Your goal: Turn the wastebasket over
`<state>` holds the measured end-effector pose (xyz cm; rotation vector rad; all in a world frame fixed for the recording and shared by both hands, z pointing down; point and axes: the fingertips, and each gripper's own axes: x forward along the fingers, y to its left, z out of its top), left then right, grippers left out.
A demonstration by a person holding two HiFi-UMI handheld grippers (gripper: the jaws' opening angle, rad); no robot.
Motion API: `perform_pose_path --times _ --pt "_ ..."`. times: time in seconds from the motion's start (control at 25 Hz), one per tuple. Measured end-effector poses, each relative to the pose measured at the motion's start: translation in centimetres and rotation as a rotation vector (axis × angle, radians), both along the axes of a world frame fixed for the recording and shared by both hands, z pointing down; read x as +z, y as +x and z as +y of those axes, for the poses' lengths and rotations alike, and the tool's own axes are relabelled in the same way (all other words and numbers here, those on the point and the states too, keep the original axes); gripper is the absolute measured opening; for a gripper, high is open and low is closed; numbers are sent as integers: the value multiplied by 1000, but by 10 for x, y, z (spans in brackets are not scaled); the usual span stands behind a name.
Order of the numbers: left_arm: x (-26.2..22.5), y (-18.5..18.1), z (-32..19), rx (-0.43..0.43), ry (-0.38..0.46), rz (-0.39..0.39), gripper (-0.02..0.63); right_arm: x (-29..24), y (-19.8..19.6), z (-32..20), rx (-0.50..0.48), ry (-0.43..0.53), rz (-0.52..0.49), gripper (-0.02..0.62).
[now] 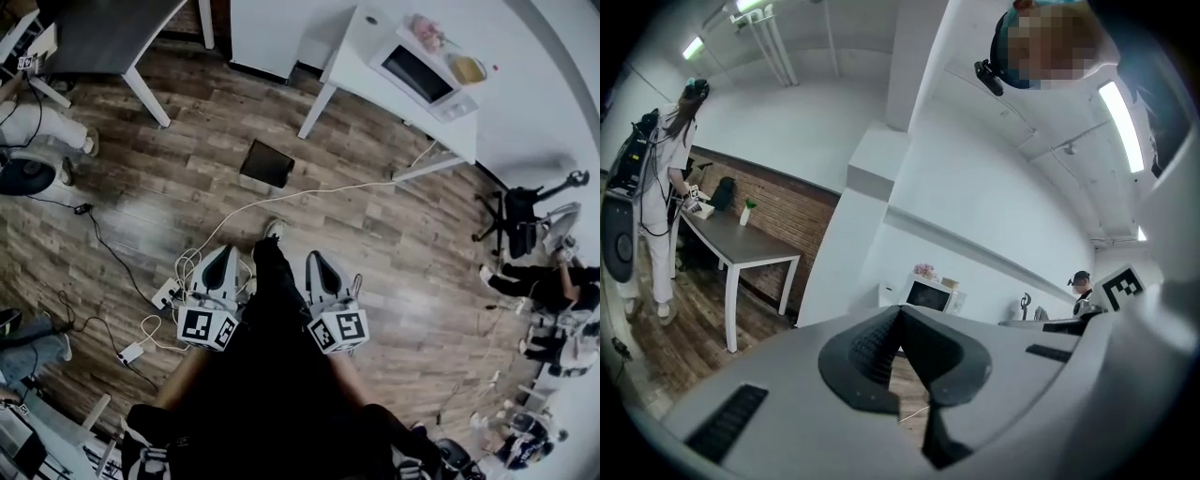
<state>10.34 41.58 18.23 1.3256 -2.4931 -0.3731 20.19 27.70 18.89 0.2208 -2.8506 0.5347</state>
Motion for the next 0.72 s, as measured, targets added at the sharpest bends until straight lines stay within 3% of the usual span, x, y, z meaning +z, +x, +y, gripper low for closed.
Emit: perform_pose_path --times 0.24,0.72 --pt "6 -59 -24 -23 -27 15 34 1 -63 -30 -26 -16 4 32" --pt "7 -170 -135 -8 -59 13 34 19 -177 -132 -54 -59 27 32"
